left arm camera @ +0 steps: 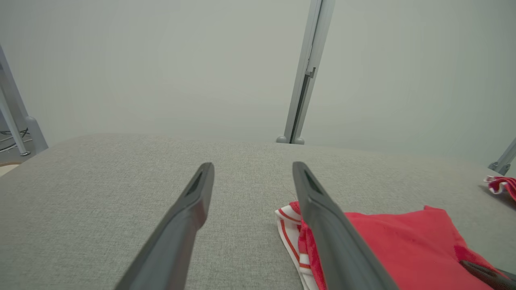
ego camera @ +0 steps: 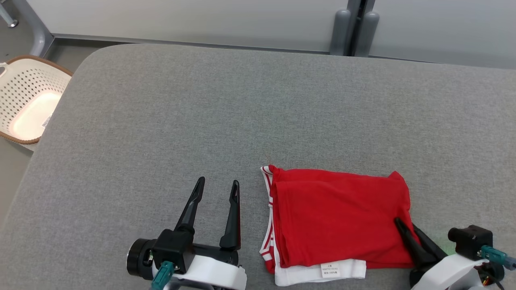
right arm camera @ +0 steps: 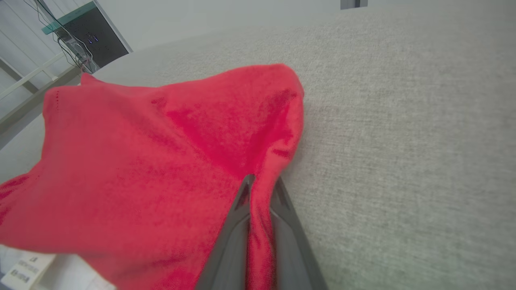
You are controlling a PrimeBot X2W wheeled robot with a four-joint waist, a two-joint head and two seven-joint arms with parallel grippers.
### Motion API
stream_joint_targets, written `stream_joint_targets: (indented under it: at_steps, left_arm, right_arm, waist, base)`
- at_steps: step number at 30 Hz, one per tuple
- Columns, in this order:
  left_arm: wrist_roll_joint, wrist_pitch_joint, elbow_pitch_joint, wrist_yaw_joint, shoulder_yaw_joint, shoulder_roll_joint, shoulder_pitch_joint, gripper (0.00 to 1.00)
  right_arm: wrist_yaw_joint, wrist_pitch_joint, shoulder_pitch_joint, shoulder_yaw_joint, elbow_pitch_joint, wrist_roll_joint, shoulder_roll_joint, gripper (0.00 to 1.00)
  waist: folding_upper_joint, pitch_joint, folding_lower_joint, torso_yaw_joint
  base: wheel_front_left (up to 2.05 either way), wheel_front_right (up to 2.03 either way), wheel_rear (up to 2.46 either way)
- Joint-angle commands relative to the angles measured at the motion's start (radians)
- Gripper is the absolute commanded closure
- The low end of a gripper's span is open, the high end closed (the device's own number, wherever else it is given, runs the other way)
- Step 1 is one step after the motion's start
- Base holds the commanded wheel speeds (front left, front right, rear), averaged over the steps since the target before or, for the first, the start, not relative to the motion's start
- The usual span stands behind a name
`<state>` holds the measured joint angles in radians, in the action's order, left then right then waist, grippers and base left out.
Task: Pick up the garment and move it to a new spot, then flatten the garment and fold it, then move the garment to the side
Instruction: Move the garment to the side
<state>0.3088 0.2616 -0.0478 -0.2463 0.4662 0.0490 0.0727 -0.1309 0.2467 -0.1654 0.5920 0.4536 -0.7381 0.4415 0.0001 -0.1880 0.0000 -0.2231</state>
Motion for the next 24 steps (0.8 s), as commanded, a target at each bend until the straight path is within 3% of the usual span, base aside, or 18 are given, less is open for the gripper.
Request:
stream_joint_targets:
  at_steps: [1,5,12,24]
  left_arm:
    - [-0.006,0.004,-0.002,0.000,-0.001,0.004,0.022,0.00]
    - [-0.014,0.004,-0.003,0.000,0.012,0.003,0.026,0.00]
    - [-0.022,0.004,-0.025,-0.002,0.074,0.004,0.089,0.00]
    - [-0.051,0.004,-0.053,-0.057,0.257,0.004,0.331,0.00]
  right_arm:
    - [0.001,0.010,-0.021,0.001,0.019,0.021,0.022,1.00]
    - [0.001,0.020,-0.072,-0.014,0.031,0.112,0.060,1.00]
    - [0.001,0.019,-0.119,-0.146,-0.088,0.284,0.168,1.00]
    - [0.001,0.019,-0.302,-0.168,-0.112,0.287,0.425,1.00]
  waist:
    - [-0.0001,0.002,0.0000,0.012]
    - [-0.0001,0.003,0.0000,0.050]
    - [-0.0001,-0.025,0.0000,0.142]
    - [-0.0001,-0.192,0.0000,0.318]
  base:
    - [0.00,0.00,0.00]
    - [0.00,0.00,0.00]
    - [0.00,0.00,0.00]
    - [0.00,0.00,0.00]
